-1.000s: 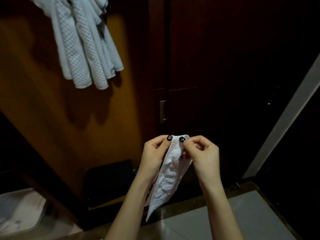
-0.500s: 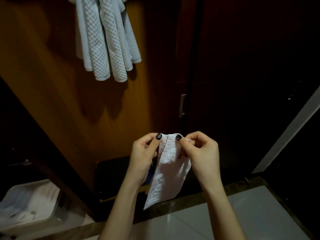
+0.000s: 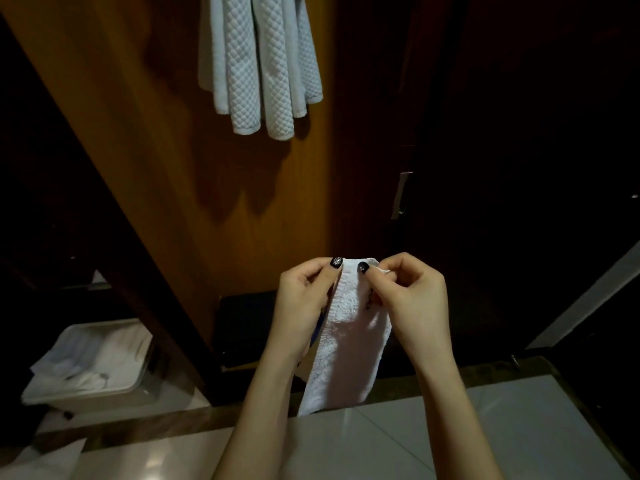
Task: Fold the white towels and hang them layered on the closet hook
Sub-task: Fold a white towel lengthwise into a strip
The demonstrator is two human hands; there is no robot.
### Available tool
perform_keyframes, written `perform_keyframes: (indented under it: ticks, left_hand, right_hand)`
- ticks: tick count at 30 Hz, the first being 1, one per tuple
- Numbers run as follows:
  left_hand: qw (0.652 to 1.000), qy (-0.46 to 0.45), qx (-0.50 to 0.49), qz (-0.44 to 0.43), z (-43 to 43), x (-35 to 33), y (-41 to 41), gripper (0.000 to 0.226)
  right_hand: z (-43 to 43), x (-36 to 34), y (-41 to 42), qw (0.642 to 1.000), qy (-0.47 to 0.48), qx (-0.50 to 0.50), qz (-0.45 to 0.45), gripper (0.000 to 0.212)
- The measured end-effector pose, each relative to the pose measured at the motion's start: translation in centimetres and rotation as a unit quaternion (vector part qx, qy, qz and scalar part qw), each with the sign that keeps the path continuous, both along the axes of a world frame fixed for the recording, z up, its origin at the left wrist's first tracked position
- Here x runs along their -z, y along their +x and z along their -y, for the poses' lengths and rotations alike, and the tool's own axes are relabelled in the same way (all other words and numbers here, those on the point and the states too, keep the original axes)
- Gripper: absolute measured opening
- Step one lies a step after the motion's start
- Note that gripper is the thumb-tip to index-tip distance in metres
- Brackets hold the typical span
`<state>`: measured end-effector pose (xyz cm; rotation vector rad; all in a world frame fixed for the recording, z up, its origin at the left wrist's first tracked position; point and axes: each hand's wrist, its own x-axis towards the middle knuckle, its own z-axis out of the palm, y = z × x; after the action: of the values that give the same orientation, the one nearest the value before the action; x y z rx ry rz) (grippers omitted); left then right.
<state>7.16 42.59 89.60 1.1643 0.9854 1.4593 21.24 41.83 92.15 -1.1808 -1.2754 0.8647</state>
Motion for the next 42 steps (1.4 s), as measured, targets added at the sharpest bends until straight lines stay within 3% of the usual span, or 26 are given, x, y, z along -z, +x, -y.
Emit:
perform_keyframes:
  ticks: [6, 15, 27, 34, 42]
  left_hand:
    - [0.999, 0.03, 0.011, -0.019, 1.2, -0.4, -0.3, 0.027]
    - [0.996, 0.065, -0.055, -0.039, 1.8, -0.6, -0.2, 0.017]
    - [0.972, 0.064, -0.159, -0.161, 1.6, -1.2, -3.5, 0.014]
    - [0.957, 0.057, -0.229, -0.167, 1.5, -0.6, -5.3, 0.015]
    - [0.948, 0.059, -0.266, -0.165, 1.8, 1.0, -6.1, 0.017]
  right_hand:
    - [0.4, -0.4, -0.1, 1.0, 0.01, -0.004, 0.01, 0.02]
    - [0.2, -0.4, -0.6, 0.999, 0.012, -0.046, 0.023, 0.018]
    - [-0.2, 0.4, 1.0, 0.948, 0.008, -0.165, 0.271, 0.023]
    - [-0.1, 0.8, 0.7, 0.894, -0.071, -0.227, 0.38, 0.02]
    - [0.5, 0.7, 1.2, 0.941, 0.031, -0.189, 0.279, 0.022]
